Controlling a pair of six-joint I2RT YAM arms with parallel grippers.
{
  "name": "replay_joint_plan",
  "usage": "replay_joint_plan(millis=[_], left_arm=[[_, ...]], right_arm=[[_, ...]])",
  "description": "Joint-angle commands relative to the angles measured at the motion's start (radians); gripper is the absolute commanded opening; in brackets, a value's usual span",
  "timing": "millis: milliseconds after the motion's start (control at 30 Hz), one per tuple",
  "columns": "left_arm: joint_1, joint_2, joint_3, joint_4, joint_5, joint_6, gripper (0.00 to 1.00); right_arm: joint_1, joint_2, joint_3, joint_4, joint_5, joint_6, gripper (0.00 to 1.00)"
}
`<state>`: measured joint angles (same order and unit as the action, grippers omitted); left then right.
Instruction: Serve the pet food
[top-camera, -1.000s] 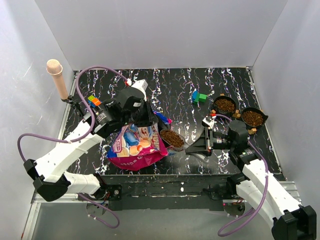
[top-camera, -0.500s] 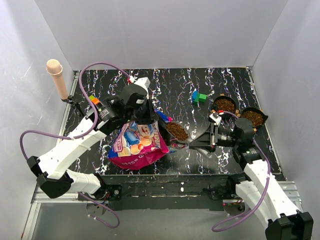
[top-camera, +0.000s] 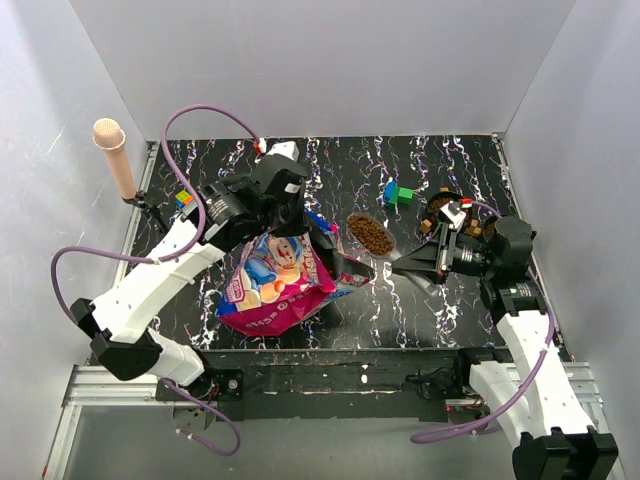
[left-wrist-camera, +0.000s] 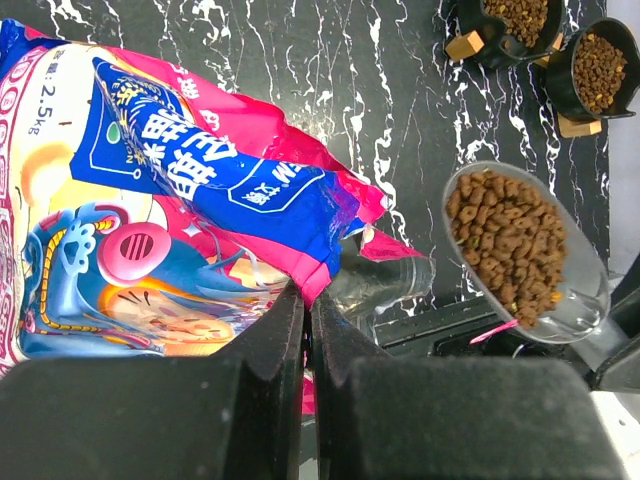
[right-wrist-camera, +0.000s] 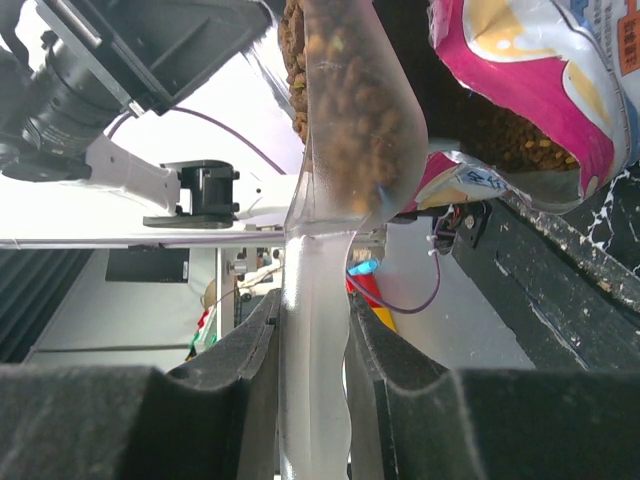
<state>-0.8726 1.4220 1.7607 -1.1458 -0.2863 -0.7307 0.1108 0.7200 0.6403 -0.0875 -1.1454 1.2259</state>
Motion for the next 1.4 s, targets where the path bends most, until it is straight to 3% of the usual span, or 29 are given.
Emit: replay_joint_plan(millis=[0,367,567,667,967,1367], left_arm=[[0.014,0.000,0.098,0.081,-0.082,0.031,0.00],[0.014,-0.055,0.062,0.046,0.085,0.085,0.00],[0.014,-0.077,0.063,0.049,0.128,0.109,0.00],[0.014,-0.071,0.078,0.047,0.141,0.123,0.00],[0.014,-0.083,0.080,0.041,0.145,0.160,0.00],[0.014,-0.077,0.100,0.031,0.124,0.217,0.00]], right_arm=[[-0.072,0.022,0.078,0.006,-0.045,-0.026,0.01],[-0.279,0.160,0.076,0.078,-0.050,-0.095,0.01],[-0.358,0.239,0.029,0.268,0.021,-0.071,0.01],[-0.394,0.282,0.003,0.385,0.048,-0.017,0.01],[-0.496,0.401,-0.042,0.505,0.105,-0.026,0.01],[-0.591,0.541,-0.080,0.509,0.164,-0.100,0.01]])
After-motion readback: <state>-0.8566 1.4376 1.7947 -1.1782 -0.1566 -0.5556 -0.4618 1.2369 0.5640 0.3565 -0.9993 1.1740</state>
